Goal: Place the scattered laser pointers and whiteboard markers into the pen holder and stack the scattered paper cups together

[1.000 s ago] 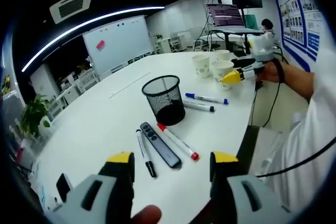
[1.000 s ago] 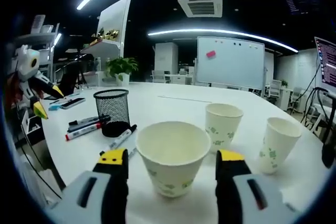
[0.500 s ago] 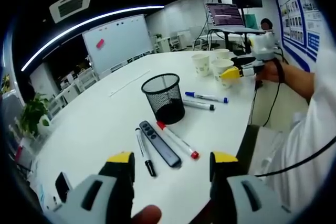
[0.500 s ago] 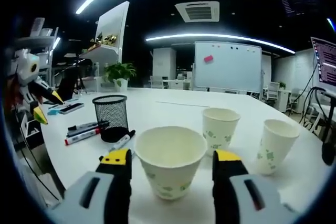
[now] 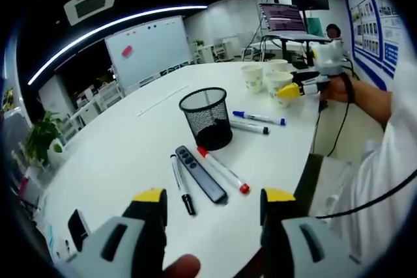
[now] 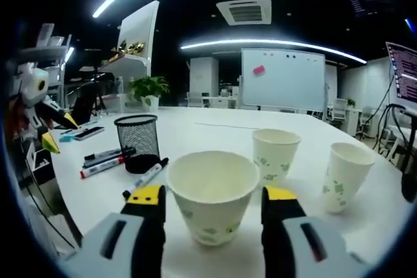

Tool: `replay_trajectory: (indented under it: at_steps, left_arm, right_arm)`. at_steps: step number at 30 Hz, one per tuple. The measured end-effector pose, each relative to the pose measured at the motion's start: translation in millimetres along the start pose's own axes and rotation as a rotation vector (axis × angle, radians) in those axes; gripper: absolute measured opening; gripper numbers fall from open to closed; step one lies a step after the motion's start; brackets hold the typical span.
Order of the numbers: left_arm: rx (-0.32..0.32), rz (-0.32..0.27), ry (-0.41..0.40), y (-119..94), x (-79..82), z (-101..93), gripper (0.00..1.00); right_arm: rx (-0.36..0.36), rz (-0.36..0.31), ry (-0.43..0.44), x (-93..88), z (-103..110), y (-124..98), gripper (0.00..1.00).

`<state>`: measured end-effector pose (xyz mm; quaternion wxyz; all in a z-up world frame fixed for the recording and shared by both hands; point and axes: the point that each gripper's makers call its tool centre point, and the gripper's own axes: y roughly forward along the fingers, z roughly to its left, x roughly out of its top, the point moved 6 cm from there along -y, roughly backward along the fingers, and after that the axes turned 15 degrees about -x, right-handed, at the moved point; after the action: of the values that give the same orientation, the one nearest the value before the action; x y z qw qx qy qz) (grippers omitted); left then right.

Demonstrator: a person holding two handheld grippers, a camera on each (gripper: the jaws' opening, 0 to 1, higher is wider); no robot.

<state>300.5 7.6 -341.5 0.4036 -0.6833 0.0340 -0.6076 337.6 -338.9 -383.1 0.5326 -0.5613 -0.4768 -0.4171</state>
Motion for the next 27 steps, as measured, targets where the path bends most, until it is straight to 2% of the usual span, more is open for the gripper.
replay_trajectory:
  at_steps: [7,17,27]
  left_arm:
    - [0.004,0.002,-0.008,-0.7,0.3,0.8,0.58]
    - [0.002,0.011,-0.013,0.6,-0.6,1.1,0.58]
    - [0.004,0.003,-0.013,1.1,1.5,0.3,0.58]
  right_arm:
    - [0.017,0.01,-0.001,-2.4,4.2,1.7,0.57]
    - [0.022,0.013,0.02,-3.2,3.4,3.9,0.48]
    - [0.033,0.009,0.023,-3.7,5.5,3.5,0.47]
